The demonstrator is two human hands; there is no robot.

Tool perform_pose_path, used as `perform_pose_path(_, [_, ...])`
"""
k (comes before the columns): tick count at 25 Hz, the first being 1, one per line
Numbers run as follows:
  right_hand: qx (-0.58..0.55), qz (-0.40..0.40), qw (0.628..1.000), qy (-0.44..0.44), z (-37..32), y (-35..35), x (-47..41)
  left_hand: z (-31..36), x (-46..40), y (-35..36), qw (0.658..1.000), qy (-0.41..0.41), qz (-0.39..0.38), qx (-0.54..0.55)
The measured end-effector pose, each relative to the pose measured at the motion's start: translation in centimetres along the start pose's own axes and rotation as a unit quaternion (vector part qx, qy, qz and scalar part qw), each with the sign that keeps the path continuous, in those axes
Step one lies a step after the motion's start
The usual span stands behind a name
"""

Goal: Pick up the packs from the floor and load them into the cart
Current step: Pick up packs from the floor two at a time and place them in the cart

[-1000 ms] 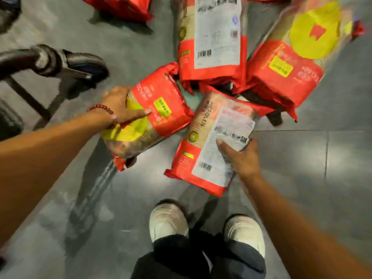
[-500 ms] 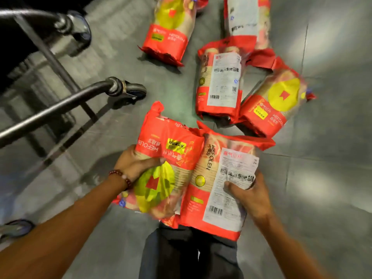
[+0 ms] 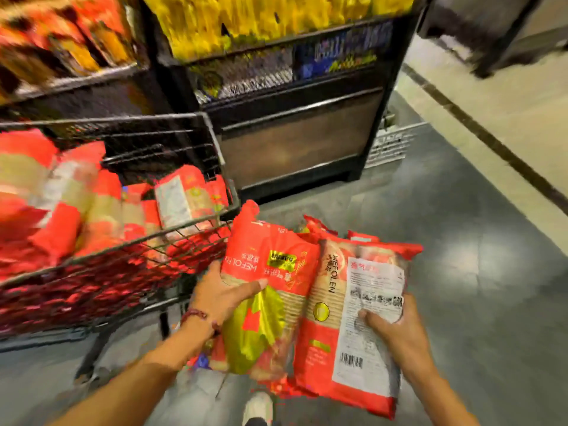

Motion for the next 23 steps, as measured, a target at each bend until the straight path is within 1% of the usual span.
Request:
perform_pose_path(4, [0.016,-0.044,0.997,-0.058,-11.2,1.0,-0.3,7.8,1.2,-7.3,0.996,0.032,0.071,0.037])
perform_pose_path(8, [0.046,-0.078,0.984,-0.153,-21.4,5.7,-3.3,13.5,-1.5,-14.9,0.991,0.052,0.112,0.057])
perform_pose_path(11, [0.063,-0.117,0.972,-0.193,-27.7,11.0,-6.2,14.9,-4.9,-21.0,0.984,0.029,0.160,0.069])
perform_pose_path(12, [0.071,-0.124,0.970,-0.197,-29.2,12.8,-7.1,14.8,-6.3,-22.5,0.982,0.023,0.165,0.086])
perform_pose_path(14, [0.073,-0.142,0.966,-0.204,-31.5,16.2,-9.4,14.5,-9.1,-25.0,0.980,0.012,0.168,0.110])
perform_pose_path(18, [0.067,-0.168,0.961,-0.210,-34.1,21.0,-12.5,13.8,-12.9,-27.0,0.974,-0.026,0.174,0.143])
perform_pose_path(21, [0.052,-0.180,0.964,-0.188,-34.2,22.0,-15.4,12.1,-15.1,-27.1,0.971,-0.065,0.180,0.144])
perform_pose_path(22, [0.045,-0.176,0.967,-0.180,-34.2,21.7,-16.3,11.4,-15.7,-27.0,0.968,-0.071,0.192,0.143])
perform_pose_path(23, [0.039,-0.171,0.969,-0.173,-34.0,21.4,-17.4,10.6,-16.1,-26.9,0.966,-0.094,0.196,0.138])
Point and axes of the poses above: each hand's wrist, its own x-axis away from the middle knuckle, its own y-axis out of the palm, z = x × y, the point moved 6 cm from there along -x, towards the middle knuckle, and after that the axes turned 3 degrees about y, right-handed, at the moved point
